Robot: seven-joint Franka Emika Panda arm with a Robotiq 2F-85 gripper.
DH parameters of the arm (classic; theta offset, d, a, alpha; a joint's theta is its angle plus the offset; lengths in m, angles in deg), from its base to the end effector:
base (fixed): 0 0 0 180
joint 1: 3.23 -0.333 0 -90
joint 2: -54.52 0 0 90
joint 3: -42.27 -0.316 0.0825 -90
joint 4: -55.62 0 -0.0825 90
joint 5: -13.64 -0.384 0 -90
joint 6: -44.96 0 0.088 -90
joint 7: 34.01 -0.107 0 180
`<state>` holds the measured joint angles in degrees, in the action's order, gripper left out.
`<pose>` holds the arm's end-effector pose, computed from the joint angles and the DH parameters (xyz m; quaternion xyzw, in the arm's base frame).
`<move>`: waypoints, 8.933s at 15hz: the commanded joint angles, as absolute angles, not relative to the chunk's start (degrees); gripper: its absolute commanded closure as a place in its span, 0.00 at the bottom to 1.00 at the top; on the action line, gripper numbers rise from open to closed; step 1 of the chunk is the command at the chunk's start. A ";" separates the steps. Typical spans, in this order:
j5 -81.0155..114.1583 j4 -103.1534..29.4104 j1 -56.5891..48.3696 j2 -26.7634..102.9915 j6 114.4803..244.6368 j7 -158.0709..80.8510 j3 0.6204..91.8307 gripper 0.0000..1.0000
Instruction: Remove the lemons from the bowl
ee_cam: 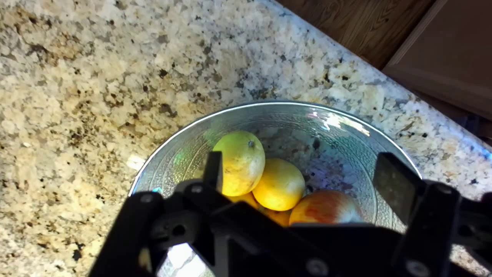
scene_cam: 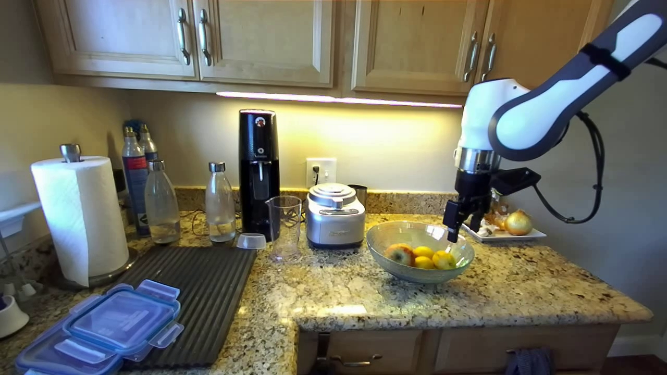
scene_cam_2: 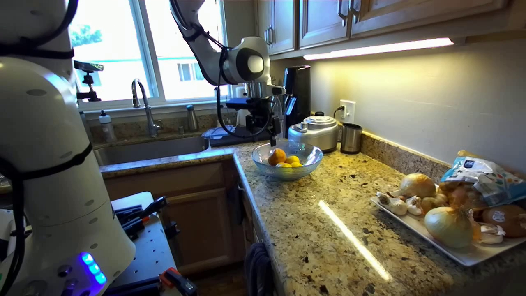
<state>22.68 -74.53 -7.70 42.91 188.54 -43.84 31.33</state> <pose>0.5187 0.1444 0.2732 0.9935 0.1088 0.0246 0.0241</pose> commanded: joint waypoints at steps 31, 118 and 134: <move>30.73 -63.44 -13.30 22.56 202.39 -35.54 42.01 0.26; 31.37 -66.26 -16.16 37.33 196.81 -68.93 45.42 0.00; 17.36 -61.10 -8.83 25.84 194.43 -28.78 34.42 0.00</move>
